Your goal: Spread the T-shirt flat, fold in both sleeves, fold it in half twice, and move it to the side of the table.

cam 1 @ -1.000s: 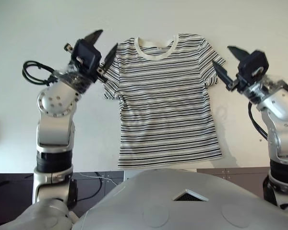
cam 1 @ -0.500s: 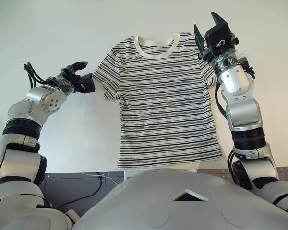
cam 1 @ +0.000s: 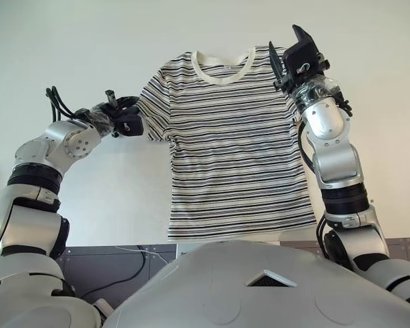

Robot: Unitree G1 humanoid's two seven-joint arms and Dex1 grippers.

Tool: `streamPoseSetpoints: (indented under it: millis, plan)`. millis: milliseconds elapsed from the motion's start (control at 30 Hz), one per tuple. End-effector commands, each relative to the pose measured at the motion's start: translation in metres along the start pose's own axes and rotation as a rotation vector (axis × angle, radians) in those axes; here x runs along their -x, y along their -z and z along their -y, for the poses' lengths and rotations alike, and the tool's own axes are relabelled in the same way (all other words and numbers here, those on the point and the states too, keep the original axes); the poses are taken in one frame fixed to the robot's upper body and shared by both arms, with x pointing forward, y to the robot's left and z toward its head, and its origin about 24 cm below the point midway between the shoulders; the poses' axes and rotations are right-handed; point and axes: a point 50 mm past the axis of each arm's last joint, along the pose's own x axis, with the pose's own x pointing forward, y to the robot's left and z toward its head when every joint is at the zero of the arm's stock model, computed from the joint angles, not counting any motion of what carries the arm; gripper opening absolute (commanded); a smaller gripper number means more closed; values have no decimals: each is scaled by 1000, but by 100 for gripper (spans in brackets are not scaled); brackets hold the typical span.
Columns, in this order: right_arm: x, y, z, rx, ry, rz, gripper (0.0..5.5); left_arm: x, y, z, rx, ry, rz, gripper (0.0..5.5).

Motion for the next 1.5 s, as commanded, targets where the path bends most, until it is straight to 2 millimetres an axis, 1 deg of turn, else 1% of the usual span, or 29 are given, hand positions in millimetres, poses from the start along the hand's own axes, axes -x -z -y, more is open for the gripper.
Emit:
streamPoseSetpoints:
  millis: [33,100,267,333,500,600,733,833,933,1033,1067,1100,1133,1233,1333,1367,1433,1467,1500]
  plan:
    - [0,3,-3,0,2,-5,237,-2,-1,0,-8,3,5,29]
    - [1,5,-1,3,8,-12,237,-1,0,-6,-6,-28,2,12]
    - [3,8,-1,-1,19,-24,237,3,-4,-11,-10,-61,26,12]
    - [3,8,-1,-2,18,-26,237,3,-6,-18,-21,-88,35,12]
    - [4,9,0,-2,18,-29,237,-3,-19,-39,-79,-145,74,12]
    - [4,10,-1,-1,11,-32,237,-7,-31,-46,-87,-176,118,12]
    - [3,11,-1,-1,3,-35,237,-21,-50,-39,-45,-154,179,12]
    - [3,12,0,2,-2,-38,237,-35,-66,-44,-11,-175,213,12]
    - [2,14,-1,6,-10,-43,237,-51,-77,-51,6,-182,209,12]
    - [3,16,-1,10,-9,-48,237,-64,-87,-51,20,-168,214,12]
    - [3,16,2,9,7,-48,237,-65,-89,-49,36,-161,219,12]
    - [4,17,6,9,28,-52,237,-65,-91,-46,49,-152,228,33]
    - [4,19,12,14,55,-59,237,-65,-92,-42,69,-137,240,41]
    - [8,25,28,36,127,-76,237,-61,-93,-33,104,-98,255,90]
    - [13,32,48,94,183,-100,237,-54,-87,-35,122,-118,232,136]
    - [16,38,59,173,186,-120,237,-51,-84,-40,131,-153,220,145]
    - [21,52,82,427,155,-173,237,-47,-80,-56,152,-265,189,178]
    - [23,64,94,641,87,-210,237,-46,-79,-69,194,-352,176,186]
    - [26,80,107,807,7,-265,237,-46,-80,-82,250,-452,168,186]
